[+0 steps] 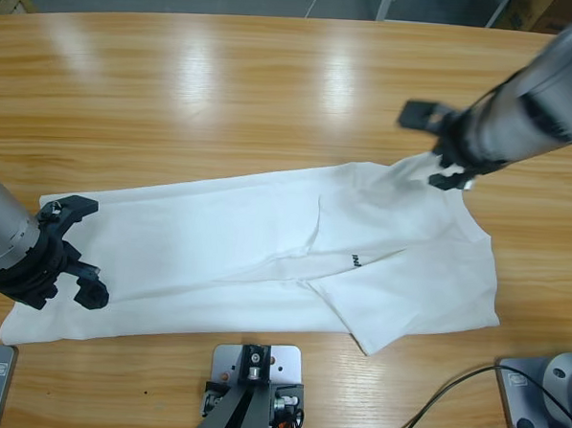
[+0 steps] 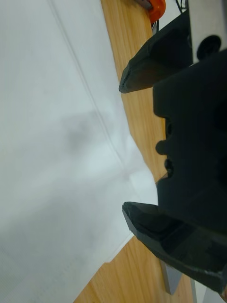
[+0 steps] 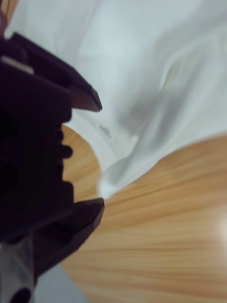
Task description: Fold clothes
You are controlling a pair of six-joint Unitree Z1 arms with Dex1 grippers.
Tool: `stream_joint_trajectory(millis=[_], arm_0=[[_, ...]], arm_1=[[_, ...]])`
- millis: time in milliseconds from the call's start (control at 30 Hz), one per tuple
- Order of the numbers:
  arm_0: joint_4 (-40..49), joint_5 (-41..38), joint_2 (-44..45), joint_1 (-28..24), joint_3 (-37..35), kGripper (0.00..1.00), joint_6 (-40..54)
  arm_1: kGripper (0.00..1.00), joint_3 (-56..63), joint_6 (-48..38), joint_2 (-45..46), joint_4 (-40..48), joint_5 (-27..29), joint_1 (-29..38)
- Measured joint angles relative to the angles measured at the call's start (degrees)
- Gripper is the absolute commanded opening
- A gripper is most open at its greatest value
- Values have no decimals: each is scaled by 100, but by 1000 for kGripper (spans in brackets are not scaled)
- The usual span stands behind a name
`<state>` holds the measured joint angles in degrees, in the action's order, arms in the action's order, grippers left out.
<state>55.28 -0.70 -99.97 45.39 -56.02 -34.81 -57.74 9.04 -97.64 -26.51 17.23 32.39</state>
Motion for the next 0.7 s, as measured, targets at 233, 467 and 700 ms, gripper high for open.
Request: stream_joint_trajectory(millis=[233, 467, 700], arm_0=[[-3, 0, 44, 1, 19, 884, 0], [-3, 0, 63, 8, 32, 883, 0], [-46, 0, 67, 16, 34, 884, 0]], arm_1=[[653, 978, -1398, 636, 908, -2436, -2176], [595, 1238, -1589, 635, 1724, -4048, -3439], [595, 1459, -1690, 635, 1862, -4607, -3500]])
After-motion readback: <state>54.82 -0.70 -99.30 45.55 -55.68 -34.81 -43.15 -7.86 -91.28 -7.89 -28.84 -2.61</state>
